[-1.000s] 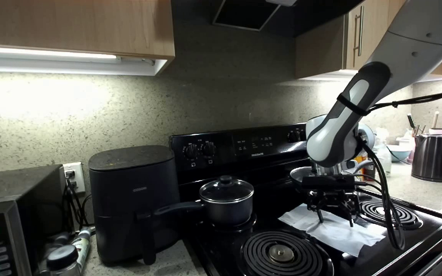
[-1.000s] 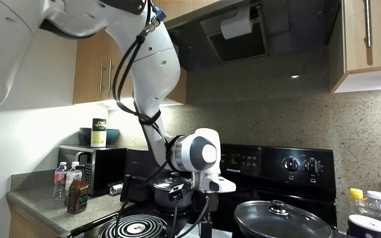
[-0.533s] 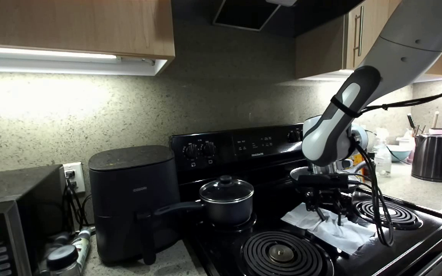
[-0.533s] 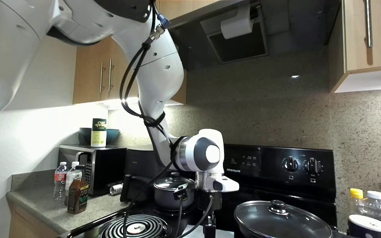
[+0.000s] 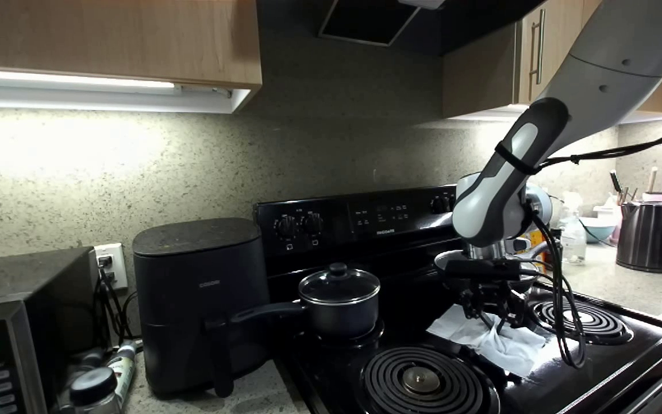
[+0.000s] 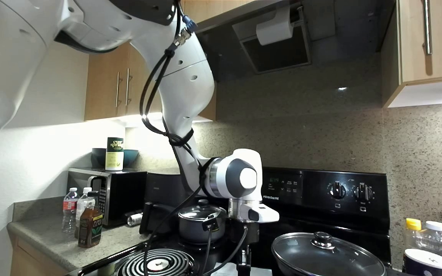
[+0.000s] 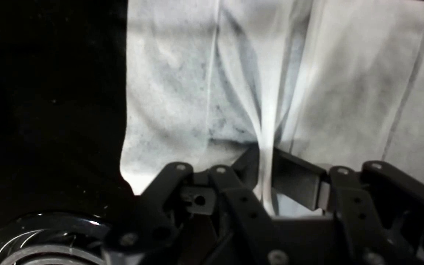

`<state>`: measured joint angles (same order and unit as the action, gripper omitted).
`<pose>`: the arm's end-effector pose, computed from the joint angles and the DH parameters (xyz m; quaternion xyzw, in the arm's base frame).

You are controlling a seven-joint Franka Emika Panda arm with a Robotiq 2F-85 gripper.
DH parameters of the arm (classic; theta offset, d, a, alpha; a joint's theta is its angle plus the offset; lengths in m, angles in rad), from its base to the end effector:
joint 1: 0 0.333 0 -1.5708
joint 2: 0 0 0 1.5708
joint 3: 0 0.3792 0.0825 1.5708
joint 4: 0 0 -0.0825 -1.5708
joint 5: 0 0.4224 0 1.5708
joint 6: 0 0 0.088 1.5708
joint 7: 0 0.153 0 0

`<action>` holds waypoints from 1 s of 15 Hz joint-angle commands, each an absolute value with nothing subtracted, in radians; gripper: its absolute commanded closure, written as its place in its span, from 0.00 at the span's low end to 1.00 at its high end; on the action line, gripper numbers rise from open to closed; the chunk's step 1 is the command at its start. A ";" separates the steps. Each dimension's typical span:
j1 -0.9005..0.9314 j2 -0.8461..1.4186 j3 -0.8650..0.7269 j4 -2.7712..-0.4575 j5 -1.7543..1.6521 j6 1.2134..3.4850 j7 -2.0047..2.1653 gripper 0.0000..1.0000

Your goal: Wipe the pot with the paper towel

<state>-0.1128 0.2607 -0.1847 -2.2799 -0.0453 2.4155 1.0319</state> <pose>0.5277 -0.1658 0.2162 0.7969 -0.5998 -0.0431 0.0571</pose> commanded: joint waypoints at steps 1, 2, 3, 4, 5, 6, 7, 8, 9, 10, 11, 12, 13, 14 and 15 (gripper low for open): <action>-0.078 0.164 -0.202 -2.341 -0.054 2.383 1.093 0.98; -0.067 0.124 -0.206 -2.364 -0.075 2.378 1.114 0.99; -0.058 0.075 -0.208 -2.390 -0.099 2.369 1.134 0.98; -0.053 0.039 -0.206 -2.403 -0.121 2.358 1.156 0.98; -0.053 -0.013 -0.200 -2.424 -0.144 2.345 1.174 0.98; -0.055 -0.059 -0.191 -2.438 -0.171 2.330 1.203 0.98; -0.063 -0.107 -0.180 -2.453 -0.185 2.320 1.227 0.98; -0.073 -0.151 -0.166 -2.464 -0.191 2.303 1.241 0.98; -0.086 -0.196 -0.152 -2.473 -0.193 2.283 1.260 0.98; -0.094 -0.080 -0.148 -2.408 -0.158 2.307 1.203 0.93; -0.100 -0.124 -0.139 -2.421 -0.159 2.292 1.212 0.93; -0.104 -0.157 -0.134 -2.433 -0.158 2.282 1.217 0.93; -0.106 -0.177 -0.131 -2.443 -0.157 2.279 1.217 0.93; -0.107 -0.184 -0.131 -2.450 -0.156 2.280 1.216 0.93; -0.107 -0.185 -0.131 -2.453 -0.156 2.280 1.216 0.98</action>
